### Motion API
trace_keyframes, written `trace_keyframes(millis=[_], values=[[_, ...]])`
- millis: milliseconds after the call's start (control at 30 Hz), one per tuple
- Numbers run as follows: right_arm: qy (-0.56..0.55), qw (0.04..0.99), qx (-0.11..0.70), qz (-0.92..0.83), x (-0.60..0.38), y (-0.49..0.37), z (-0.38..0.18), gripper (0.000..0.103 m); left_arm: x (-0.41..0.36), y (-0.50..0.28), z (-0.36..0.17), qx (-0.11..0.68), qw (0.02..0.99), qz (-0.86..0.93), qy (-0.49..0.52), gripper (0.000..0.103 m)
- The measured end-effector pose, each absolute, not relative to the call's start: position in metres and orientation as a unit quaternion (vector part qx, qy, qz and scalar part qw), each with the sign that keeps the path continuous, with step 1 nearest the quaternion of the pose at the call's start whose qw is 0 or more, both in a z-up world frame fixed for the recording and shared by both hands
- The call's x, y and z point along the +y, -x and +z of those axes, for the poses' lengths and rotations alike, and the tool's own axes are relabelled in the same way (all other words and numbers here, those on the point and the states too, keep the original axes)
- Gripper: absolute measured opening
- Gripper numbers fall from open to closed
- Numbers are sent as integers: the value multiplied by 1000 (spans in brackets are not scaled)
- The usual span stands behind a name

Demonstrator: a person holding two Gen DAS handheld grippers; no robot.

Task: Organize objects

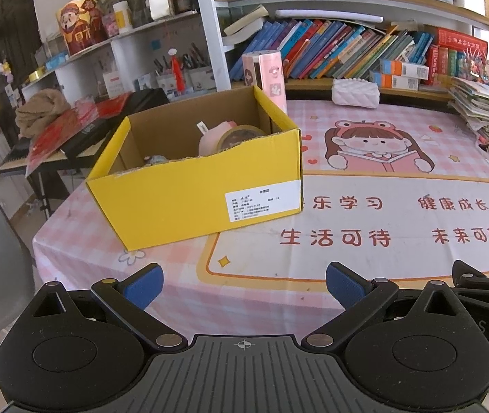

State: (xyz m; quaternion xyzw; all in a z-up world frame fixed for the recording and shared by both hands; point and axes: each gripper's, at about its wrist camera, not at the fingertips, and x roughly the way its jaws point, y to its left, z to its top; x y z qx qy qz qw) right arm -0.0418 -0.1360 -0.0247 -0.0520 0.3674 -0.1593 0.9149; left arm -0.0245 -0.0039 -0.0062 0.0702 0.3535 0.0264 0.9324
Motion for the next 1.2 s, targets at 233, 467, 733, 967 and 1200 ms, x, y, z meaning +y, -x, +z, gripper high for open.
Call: trace_keyframes(millis=[233, 467, 733, 967, 1200], values=[[52, 913, 371, -160, -136, 41, -26, 103, -3, 23, -8, 358, 931, 28, -69, 102], [54, 913, 372, -161, -135, 40, -28, 103, -4, 21, -9, 363, 929, 28, -66, 102], [56, 911, 376, -161, -136, 39, -31, 103, -4, 19, -13, 371, 926, 27, -64, 102], [58, 911, 376, -162, -136, 38, -32, 103, -5, 18, -12, 369, 927, 28, -64, 102], [58, 911, 376, -159, -136, 36, -30, 103, -5, 18, -12, 369, 927, 28, -64, 102]])
